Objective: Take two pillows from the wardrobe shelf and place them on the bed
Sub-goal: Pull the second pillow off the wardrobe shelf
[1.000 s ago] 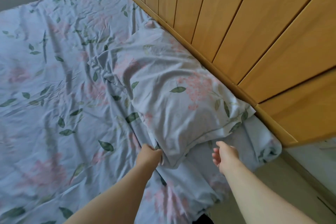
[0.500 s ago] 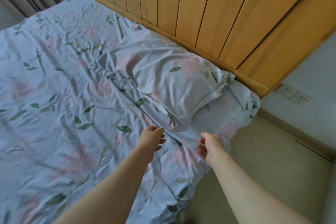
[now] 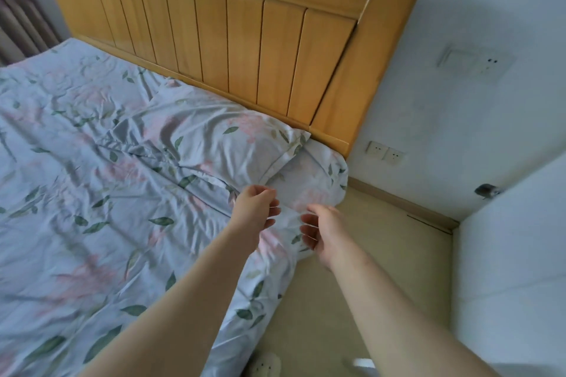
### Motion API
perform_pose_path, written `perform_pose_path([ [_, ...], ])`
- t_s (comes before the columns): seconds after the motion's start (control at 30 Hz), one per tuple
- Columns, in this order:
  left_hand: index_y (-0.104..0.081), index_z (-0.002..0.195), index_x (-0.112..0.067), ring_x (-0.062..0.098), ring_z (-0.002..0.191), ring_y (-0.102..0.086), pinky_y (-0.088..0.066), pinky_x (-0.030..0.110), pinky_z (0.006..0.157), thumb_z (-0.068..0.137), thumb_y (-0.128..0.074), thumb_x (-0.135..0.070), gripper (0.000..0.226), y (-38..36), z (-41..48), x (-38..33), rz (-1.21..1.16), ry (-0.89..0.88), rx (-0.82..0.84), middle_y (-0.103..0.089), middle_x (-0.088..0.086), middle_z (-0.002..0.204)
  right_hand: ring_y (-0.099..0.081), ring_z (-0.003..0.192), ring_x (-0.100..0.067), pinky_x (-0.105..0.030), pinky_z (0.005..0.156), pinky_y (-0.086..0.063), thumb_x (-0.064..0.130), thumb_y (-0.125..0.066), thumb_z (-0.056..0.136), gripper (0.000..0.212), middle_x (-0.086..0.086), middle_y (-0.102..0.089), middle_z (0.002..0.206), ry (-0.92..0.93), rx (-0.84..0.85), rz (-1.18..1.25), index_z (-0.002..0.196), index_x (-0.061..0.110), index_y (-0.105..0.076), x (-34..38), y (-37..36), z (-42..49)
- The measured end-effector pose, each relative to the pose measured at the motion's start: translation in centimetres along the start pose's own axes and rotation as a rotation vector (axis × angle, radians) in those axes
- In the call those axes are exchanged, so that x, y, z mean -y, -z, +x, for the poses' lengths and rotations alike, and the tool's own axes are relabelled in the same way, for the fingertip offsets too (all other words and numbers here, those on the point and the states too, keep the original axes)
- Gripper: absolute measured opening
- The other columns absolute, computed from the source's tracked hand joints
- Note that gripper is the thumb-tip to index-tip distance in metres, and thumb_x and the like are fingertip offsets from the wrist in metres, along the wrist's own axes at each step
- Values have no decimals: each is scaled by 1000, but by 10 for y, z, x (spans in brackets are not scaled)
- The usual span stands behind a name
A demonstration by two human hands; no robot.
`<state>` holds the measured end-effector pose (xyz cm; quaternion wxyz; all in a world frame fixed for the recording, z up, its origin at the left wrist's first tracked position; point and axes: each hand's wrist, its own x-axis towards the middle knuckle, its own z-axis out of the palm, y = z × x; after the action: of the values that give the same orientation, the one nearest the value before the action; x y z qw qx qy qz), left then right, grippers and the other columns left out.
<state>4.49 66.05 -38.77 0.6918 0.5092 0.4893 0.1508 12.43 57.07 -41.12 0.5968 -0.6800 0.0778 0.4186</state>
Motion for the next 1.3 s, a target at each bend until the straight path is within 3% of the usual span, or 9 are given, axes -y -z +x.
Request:
perform_pose_path([
  [0.23,-52,83,-16,14,66,-55,-45,27,64,91,-49,-17,8,-24,-90,-2,41,-60,159,-56,2,73,-45,52,-13,-23,49,-36,17,-50,88,15,-1,-52,65,30,-64,127,73,16,-53,2,49,-89],
  [0.43,-53,89,-16,14,69,-55,-49,33,77,92,-46,-14,8,-34,-152,-42,48,-183,315,-56,2,75,-48,55,-15,-25,51,-39,16,-50,90,17,-2,-54,66,252,-160,246,75,14,-57,38,67,-167],
  [0.53,-52,97,-14,14,69,-55,-47,27,69,93,-45,-14,8,-41,-189,-68,63,-271,435,-56,2,77,-48,56,-16,-26,52,-39,16,-49,90,15,-3,-54,67,360,-204,235,77,13,-57,50,73,-207],
  [0.73,-51,108,-13,14,74,-59,-51,31,78,92,-49,-17,16,-66,-267,-96,117,-475,702,-59,2,83,-49,54,-16,-25,53,-42,15,-50,87,11,-2,-55,66,561,-374,271,83,13,-60,57,109,-299],
  [1.0,-55,89,-18,14,69,-58,-47,26,70,89,-50,-17,4,-128,-393,-97,259,-709,1154,-58,0,78,-48,51,-15,-24,52,-41,15,-53,85,11,-1,-55,63,697,-770,352,76,16,-59,31,210,-426],
  [1.3,-53,77,-21,11,64,-58,-46,24,66,90,-51,-18,14,-201,-531,-75,310,-720,1526,-58,-1,75,-45,50,-15,-23,53,-41,14,-54,85,7,-1,-52,61,818,-1058,428,79,16,-56,8,300,-553],
])
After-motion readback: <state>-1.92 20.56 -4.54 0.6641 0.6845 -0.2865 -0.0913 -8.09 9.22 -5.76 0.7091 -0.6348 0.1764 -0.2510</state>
